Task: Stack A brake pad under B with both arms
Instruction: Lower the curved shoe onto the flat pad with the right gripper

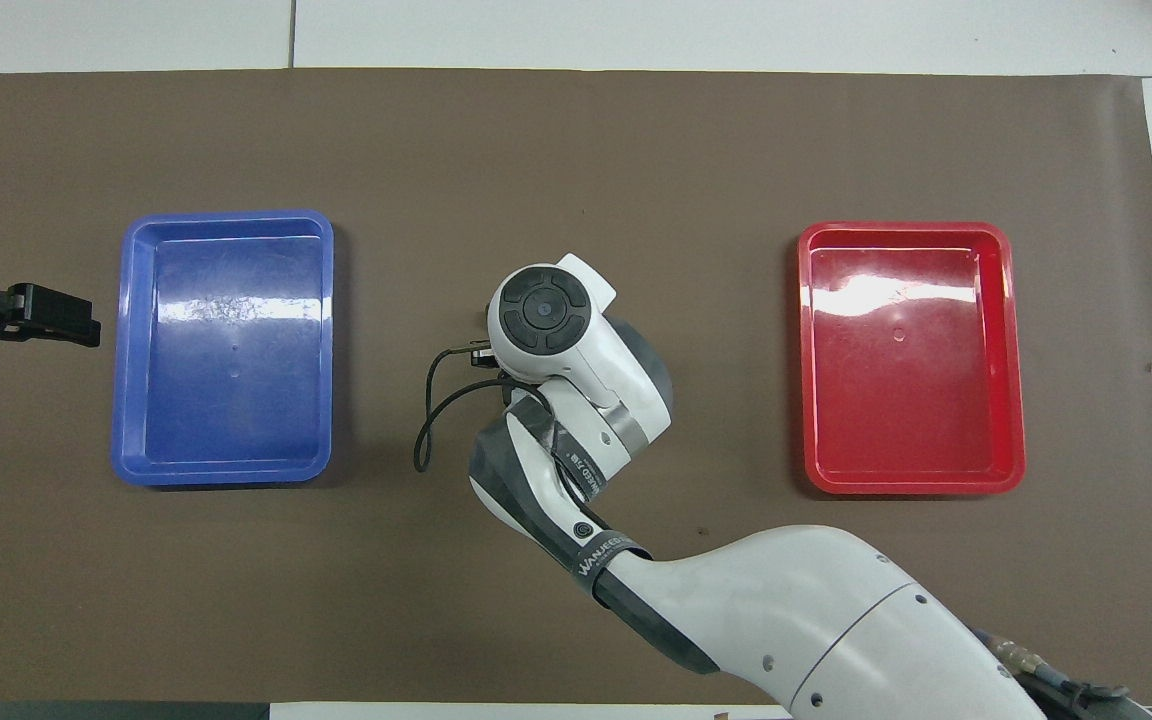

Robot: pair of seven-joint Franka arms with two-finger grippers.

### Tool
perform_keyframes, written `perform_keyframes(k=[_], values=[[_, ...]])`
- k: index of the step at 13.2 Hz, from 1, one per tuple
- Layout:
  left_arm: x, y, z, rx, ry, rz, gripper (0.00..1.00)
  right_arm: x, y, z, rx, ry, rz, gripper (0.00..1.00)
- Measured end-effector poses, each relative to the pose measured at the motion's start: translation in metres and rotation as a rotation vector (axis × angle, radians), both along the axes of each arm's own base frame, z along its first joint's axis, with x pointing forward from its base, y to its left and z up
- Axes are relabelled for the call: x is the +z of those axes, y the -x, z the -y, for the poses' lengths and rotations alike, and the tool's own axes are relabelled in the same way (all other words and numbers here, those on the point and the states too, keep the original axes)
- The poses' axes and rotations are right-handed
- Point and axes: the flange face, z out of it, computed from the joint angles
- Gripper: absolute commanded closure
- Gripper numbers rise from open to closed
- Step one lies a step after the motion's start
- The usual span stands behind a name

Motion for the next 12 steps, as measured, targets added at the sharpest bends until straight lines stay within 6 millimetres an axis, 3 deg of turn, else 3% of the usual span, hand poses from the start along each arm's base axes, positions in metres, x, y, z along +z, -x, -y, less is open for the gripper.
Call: perform_keyframes(k=[7, 8, 9, 10, 12], values=[[0.0, 0.0, 0.0, 0.0, 0.0, 0.0, 0.0, 0.0009, 0.0008, -0.0013, -0.055, 0.025, 0.02, 0.98], [0.0, 0.0, 0.0, 0.0, 0.0, 0.0, 0.0, 0.001, 0.001, -0.0015, -0.059, 0.027, 0.021, 0.87], [0.0, 0.0, 0.0, 0.0, 0.0, 0.0, 0.0, 0.001, 0.0011, -0.0016, -0.063, 0.027, 0.021, 0.51], [0.0, 0.0, 0.0, 0.0, 0.0, 0.0, 0.0, 0.0009, 0.0011, -0.0015, -0.064, 0.027, 0.021, 0.02], [0.0, 0.0, 0.0, 0.0, 0.0, 0.0, 0.0, 0.0003, 0.0009, -0.0009, -0.07, 0.029, 0.021, 0.01]])
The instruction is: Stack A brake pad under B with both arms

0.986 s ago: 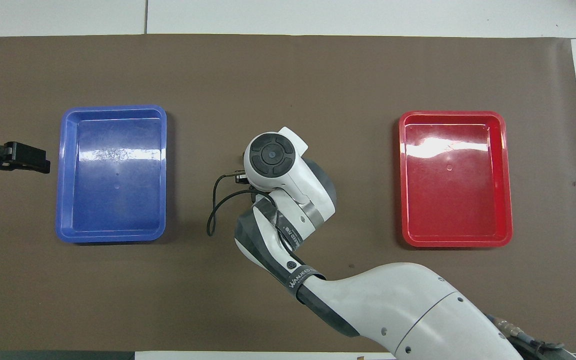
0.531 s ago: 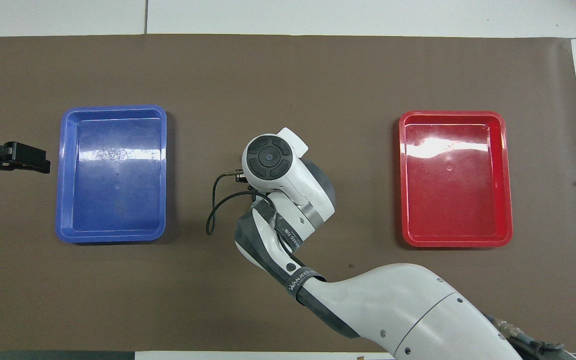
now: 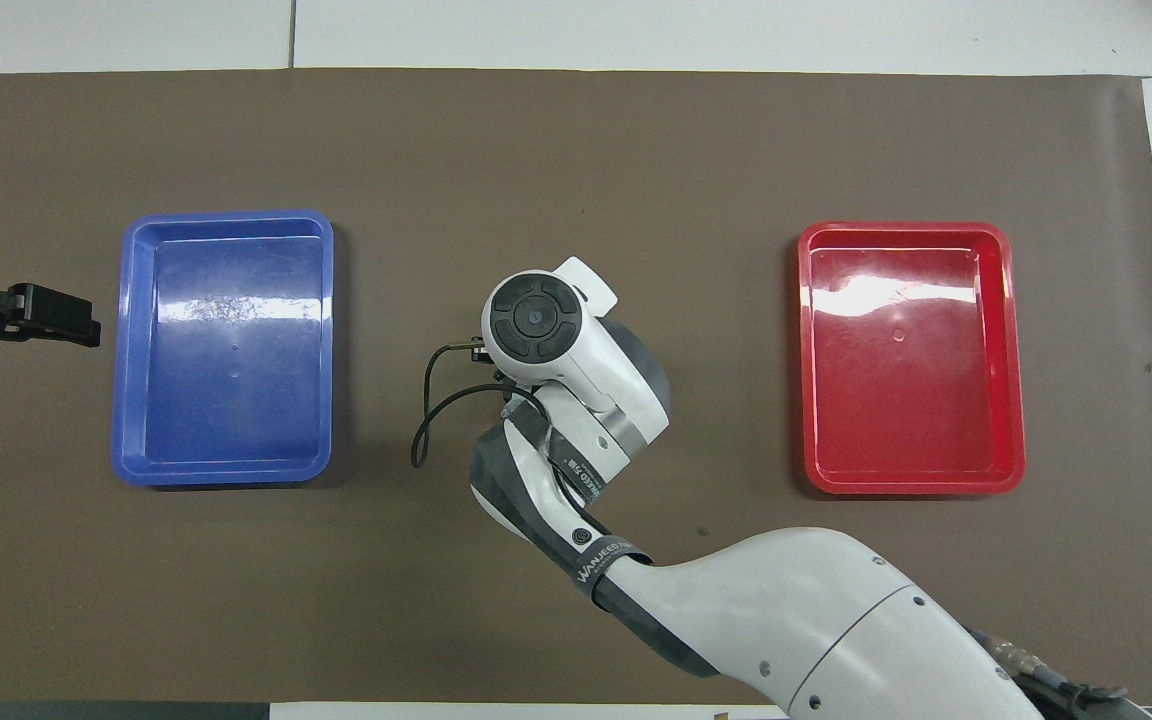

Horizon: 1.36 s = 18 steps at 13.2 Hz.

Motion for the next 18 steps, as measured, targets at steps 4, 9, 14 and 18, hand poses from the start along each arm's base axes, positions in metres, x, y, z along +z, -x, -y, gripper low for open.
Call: perform_keyframes(k=[4, 9, 14, 18], values=[[0.0, 0.0, 0.0, 0.0, 0.0, 0.0, 0.0, 0.015, -0.003, 0.003, -0.021, -0.001, 0.009, 0.01], [0.0, 0.0, 0.0, 0.0, 0.0, 0.0, 0.0, 0.138, -0.043, 0.098, -0.166, -0.012, 0.081, 0.01], [0.0, 0.0, 0.0, 0.0, 0.0, 0.0, 0.0, 0.225, -0.072, 0.275, -0.196, 0.055, 0.075, 0.01], [0.0, 0.0, 0.0, 0.0, 0.0, 0.0, 0.0, 0.269, -0.059, 0.362, -0.133, 0.094, 0.054, 0.01]])
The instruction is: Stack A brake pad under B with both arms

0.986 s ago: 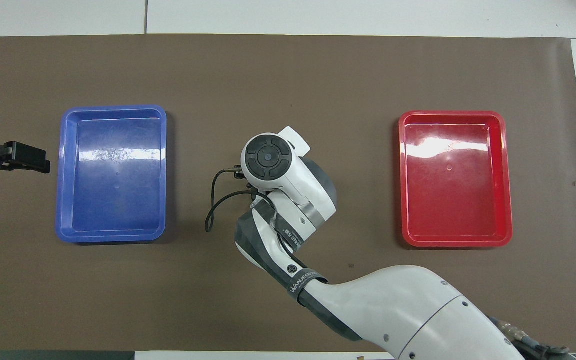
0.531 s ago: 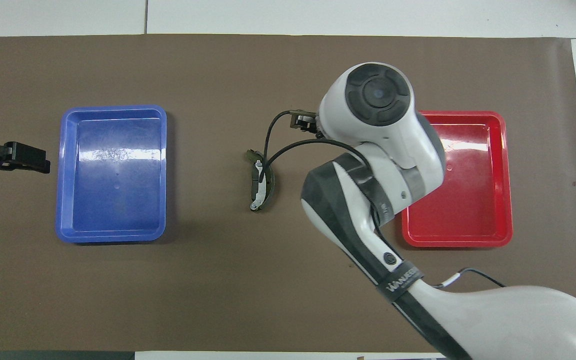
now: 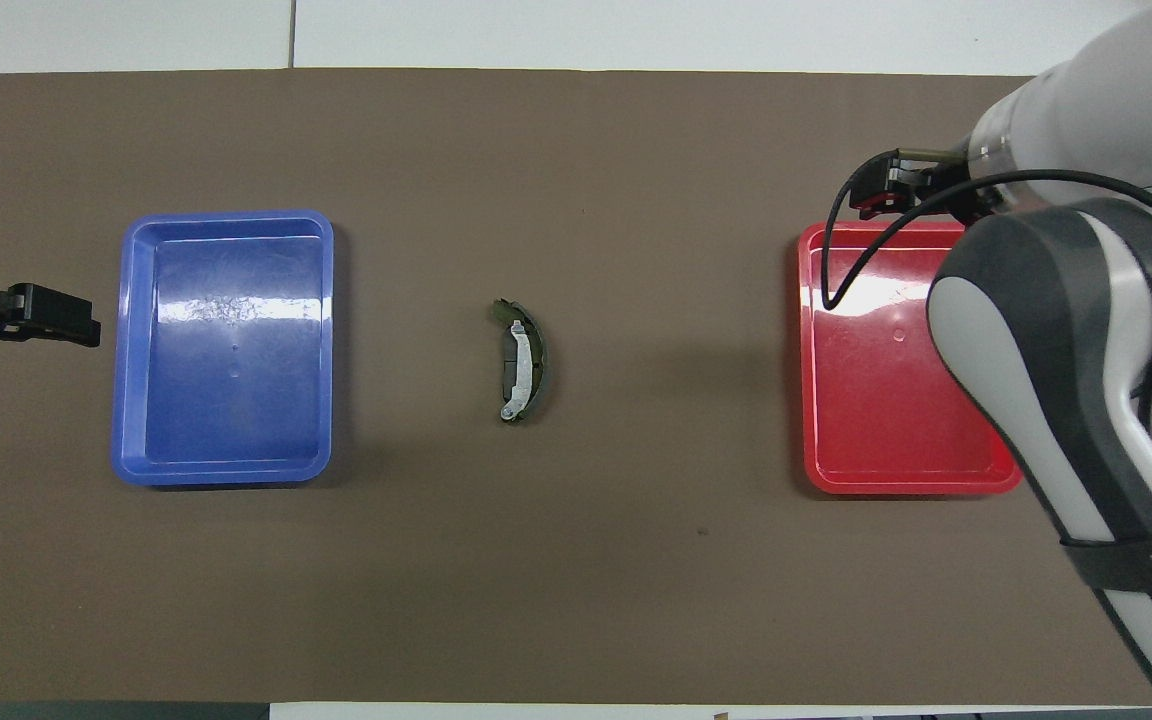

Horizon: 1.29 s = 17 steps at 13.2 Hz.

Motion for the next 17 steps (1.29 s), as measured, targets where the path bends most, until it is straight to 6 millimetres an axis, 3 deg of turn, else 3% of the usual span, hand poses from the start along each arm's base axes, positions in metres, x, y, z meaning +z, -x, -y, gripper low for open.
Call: perform_keyframes(k=[4, 6, 10, 14, 17], values=[[0.0, 0.0, 0.0, 0.0, 0.0, 0.0, 0.0, 0.049, 0.039, 0.051, 0.006, 0.023, -0.051, 0.01], [0.0, 0.0, 0.0, 0.0, 0.0, 0.0, 0.0, 0.058, 0.052, 0.062, -0.008, 0.026, -0.084, 0.01], [0.0, 0.0, 0.0, 0.0, 0.0, 0.0, 0.0, 0.055, 0.057, 0.061, -0.009, 0.016, -0.118, 0.01], [0.0, 0.0, 0.0, 0.0, 0.0, 0.0, 0.0, 0.052, 0.057, 0.075, -0.037, 0.002, -0.127, 0.01], [0.0, 0.0, 0.0, 0.0, 0.0, 0.0, 0.0, 0.051, 0.059, 0.072, -0.031, -0.001, -0.145, 0.01]])
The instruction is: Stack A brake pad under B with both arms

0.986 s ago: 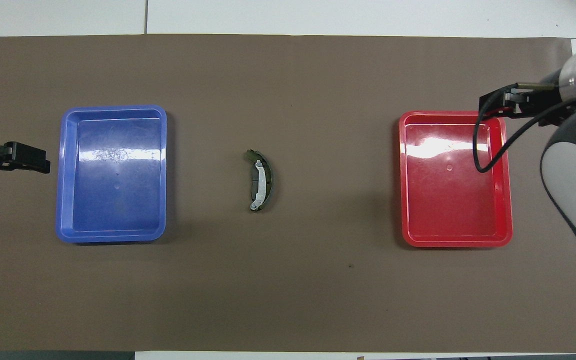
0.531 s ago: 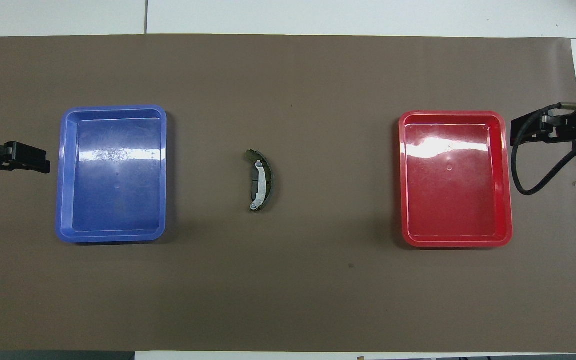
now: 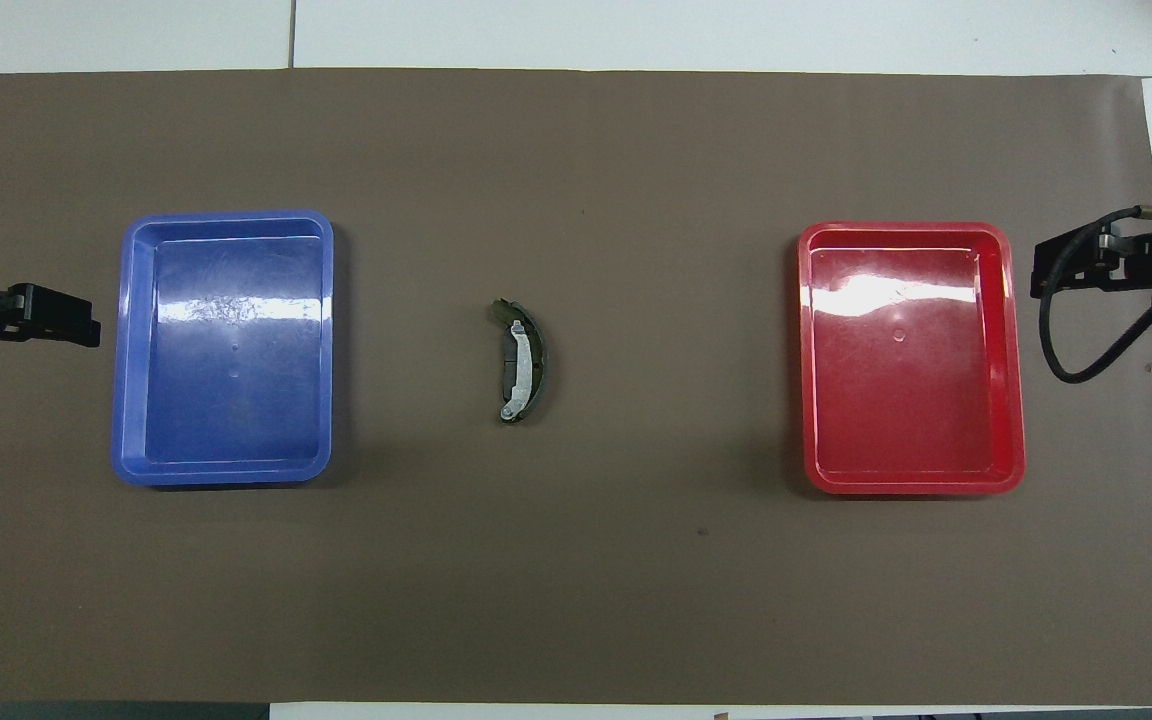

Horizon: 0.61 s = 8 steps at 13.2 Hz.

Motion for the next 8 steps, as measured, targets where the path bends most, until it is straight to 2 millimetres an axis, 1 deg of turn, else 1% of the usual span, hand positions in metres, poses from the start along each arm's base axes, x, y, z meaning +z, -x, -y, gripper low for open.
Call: perform_keyframes(k=[4, 8], values=[[0.0, 0.0, 0.0, 0.0, 0.0, 0.0, 0.0, -0.001, 0.001, 0.012, -0.023, -0.004, -0.013, 0.01], [0.0, 0.0, 0.0, 0.0, 0.0, 0.0, 0.0, 0.0, 0.002, 0.009, -0.019, -0.011, -0.013, 0.01]])
